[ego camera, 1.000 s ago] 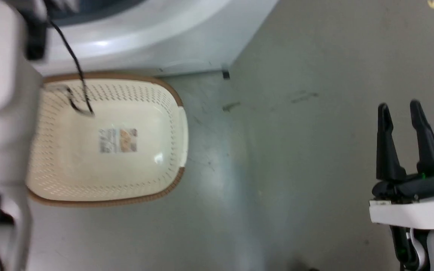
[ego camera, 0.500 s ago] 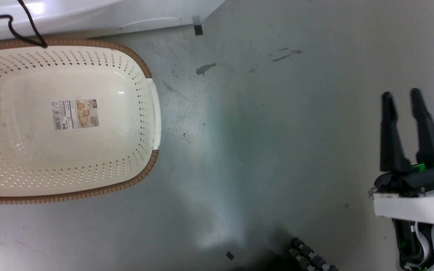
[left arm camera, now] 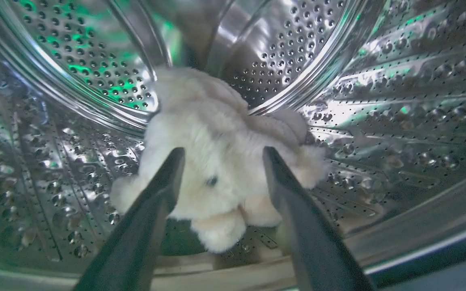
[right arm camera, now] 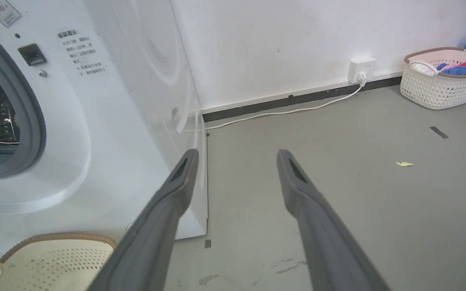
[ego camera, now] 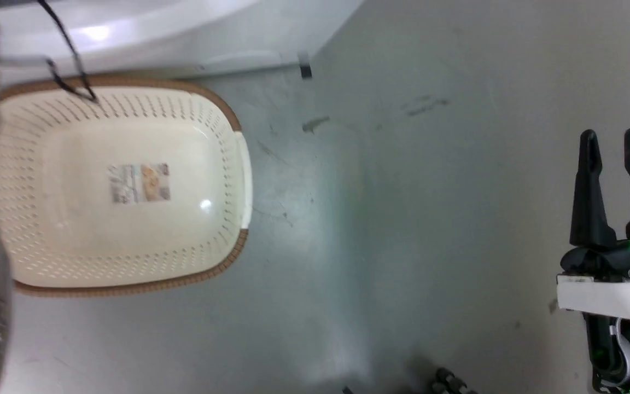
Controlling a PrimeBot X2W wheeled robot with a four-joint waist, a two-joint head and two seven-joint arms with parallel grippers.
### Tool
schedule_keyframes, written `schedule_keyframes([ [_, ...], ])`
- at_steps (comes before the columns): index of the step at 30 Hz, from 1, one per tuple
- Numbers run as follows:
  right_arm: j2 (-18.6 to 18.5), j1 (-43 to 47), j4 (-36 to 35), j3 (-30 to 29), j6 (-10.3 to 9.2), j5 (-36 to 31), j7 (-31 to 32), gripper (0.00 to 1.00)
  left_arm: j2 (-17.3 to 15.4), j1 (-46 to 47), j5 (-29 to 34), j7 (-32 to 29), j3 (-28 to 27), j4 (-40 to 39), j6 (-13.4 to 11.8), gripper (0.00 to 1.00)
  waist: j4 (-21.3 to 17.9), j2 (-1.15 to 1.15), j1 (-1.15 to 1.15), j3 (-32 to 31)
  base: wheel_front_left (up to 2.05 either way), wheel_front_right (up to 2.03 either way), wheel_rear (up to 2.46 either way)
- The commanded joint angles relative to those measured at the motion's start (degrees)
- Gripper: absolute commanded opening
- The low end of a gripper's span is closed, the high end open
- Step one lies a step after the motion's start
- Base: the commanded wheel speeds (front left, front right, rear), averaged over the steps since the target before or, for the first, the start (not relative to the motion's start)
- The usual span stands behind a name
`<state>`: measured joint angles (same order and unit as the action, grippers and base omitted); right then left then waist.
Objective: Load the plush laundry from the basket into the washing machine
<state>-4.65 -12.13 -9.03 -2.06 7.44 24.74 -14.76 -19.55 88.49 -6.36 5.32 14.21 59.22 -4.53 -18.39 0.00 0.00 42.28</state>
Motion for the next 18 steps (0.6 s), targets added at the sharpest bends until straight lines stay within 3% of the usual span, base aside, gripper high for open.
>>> schedule_keyframes([
  [1, -0.43, 0.37, -0.02, -0.34, 0.05, -0.7, -0.24, 1.0, 0.74, -2.69, -1.03, 1.61, -0.4, 0.59, 0.75, 1.0, 1.63, 0.0, 0.0, -3.77, 0.0, 0.0, 0.0],
  [4, -1.24, 3.18, -0.03, -1.01, 0.05, -2.83, -0.24, 1.0, 2.9, -10.15, -3.23, 6.6, -0.66, 1.89, 3.03, 1.0, 4.66, 0.0, 0.0, -10.65, 0.0, 0.0, 0.0],
  [11, -1.87, 7.23, 0.89, -0.63, 0.05, -5.99, -0.24, 1.0, 6.52, -24.85, -6.5, 9.55, -1.87, -1.58, 4.71, 1.0, 9.34, 0.0, 0.0, -22.53, 0.0, 0.0, 0.0],
  [14, -1.6, 9.73, 1.64, -0.6, 0.05, -7.67, -0.24, 1.0, 7.93, -34.3, -7.52, 9.64, -3.38, -10.23, 4.21, 1.0, 12.0, 0.0, 0.0, -28.07, 0.0, 0.0, 0.0],
  [15, -1.36, 11.32, 2.0, -0.31, 0.05, -8.81, -0.24, 1.0, 8.91, -41.48, -7.52, 9.65, -3.78, -16.56, 4.01, 1.0, 13.75, 0.0, 0.0, -31.23, 0.0, 0.0, 0.0],
  [18, -1.14, 12.83, 2.16, 0.01, 0.05, -9.86, -0.24, 1.0, 9.95, -48.35, -7.86, 9.66, -4.32, -22.49, 3.91, 1.0, 15.3, 0.0, 0.0, -33.86, 0.0, 0.0, 0.0],
])
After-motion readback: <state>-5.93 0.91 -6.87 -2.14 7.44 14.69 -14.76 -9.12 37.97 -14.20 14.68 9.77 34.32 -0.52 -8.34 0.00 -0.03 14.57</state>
